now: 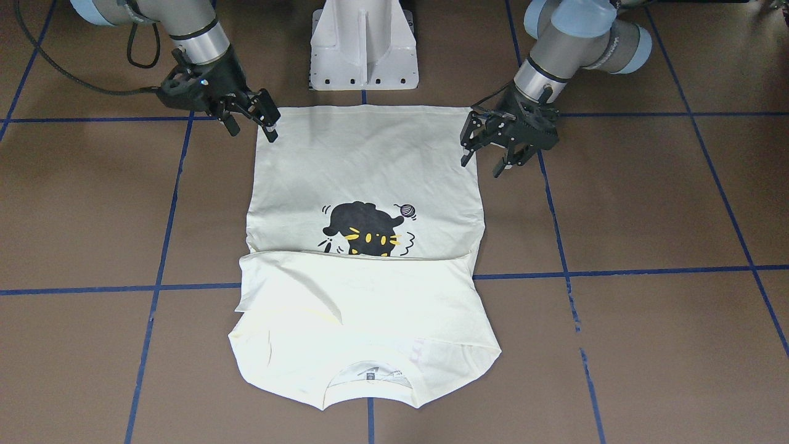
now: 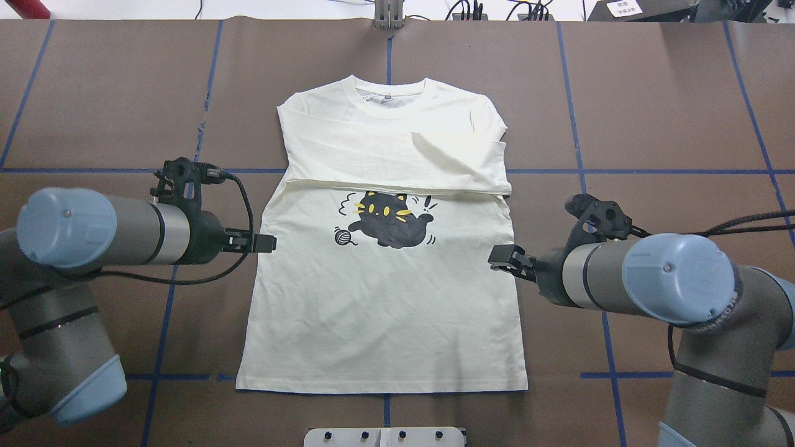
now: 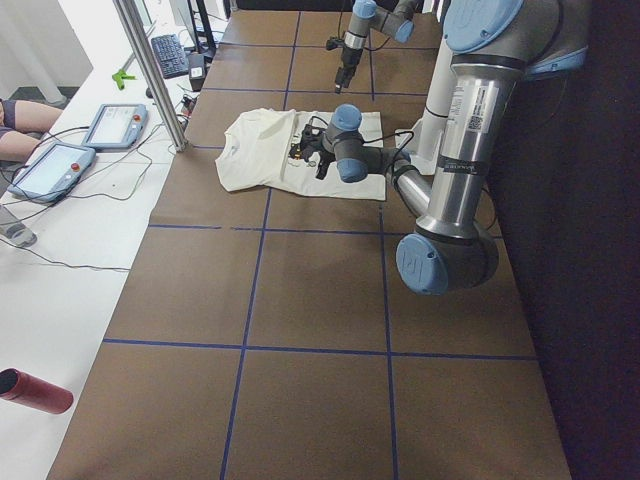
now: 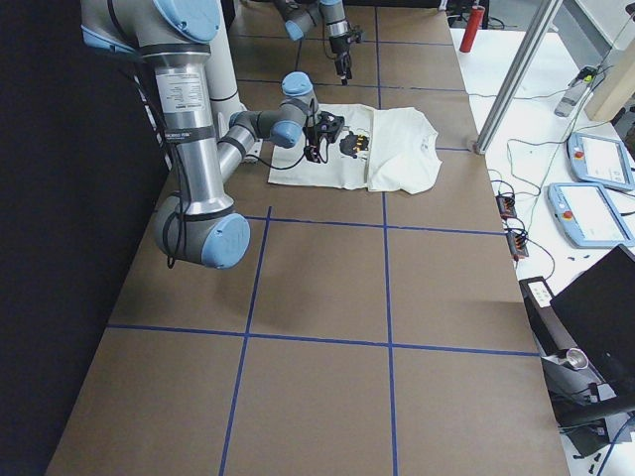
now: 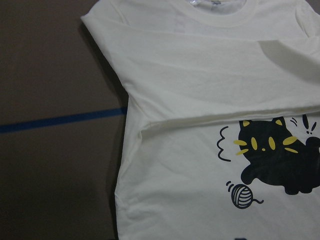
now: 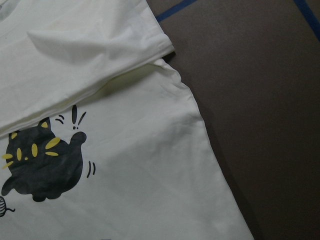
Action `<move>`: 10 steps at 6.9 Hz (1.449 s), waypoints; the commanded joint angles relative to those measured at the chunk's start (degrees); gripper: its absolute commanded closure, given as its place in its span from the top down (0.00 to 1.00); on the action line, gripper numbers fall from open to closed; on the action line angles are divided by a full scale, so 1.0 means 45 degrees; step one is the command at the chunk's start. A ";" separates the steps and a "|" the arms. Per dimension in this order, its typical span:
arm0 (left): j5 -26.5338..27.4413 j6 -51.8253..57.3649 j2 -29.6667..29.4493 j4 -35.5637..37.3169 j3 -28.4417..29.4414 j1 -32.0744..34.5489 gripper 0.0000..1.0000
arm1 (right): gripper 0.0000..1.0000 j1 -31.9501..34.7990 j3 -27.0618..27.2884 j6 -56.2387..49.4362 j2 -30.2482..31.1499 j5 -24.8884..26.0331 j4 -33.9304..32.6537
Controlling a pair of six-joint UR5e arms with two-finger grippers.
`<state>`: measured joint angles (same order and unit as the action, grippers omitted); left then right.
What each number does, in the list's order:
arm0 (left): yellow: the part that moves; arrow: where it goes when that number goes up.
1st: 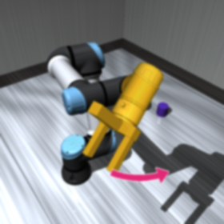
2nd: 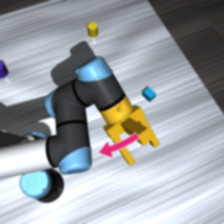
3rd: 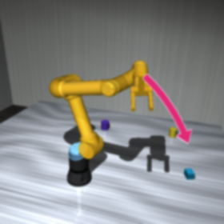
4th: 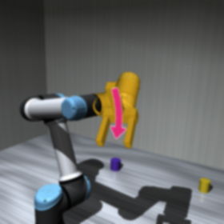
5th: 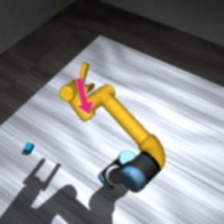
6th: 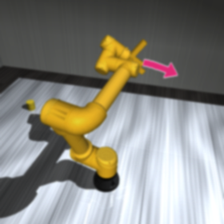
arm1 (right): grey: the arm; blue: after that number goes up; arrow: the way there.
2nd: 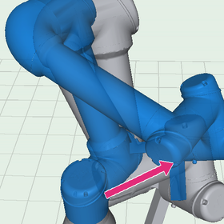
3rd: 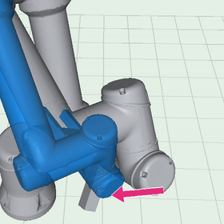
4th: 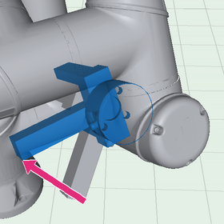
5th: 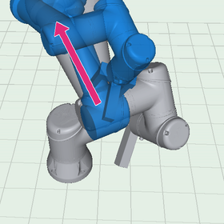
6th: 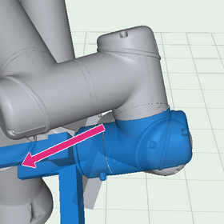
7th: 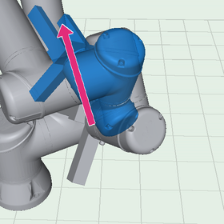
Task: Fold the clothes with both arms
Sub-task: 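Move both grippers down to the hem corners nearest the robot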
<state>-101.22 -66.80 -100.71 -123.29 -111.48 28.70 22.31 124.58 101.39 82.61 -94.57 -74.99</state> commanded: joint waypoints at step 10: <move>0.2004 -0.2537 0.2127 0.0131 -0.0695 -0.4599 0.54 | 0.95 -0.0719 0.0616 0.0575 0.0627 0.0527 0.0005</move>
<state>-92.24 -78.04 -91.16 -122.70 -114.61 8.52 19.08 127.36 103.97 85.43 -92.20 -74.97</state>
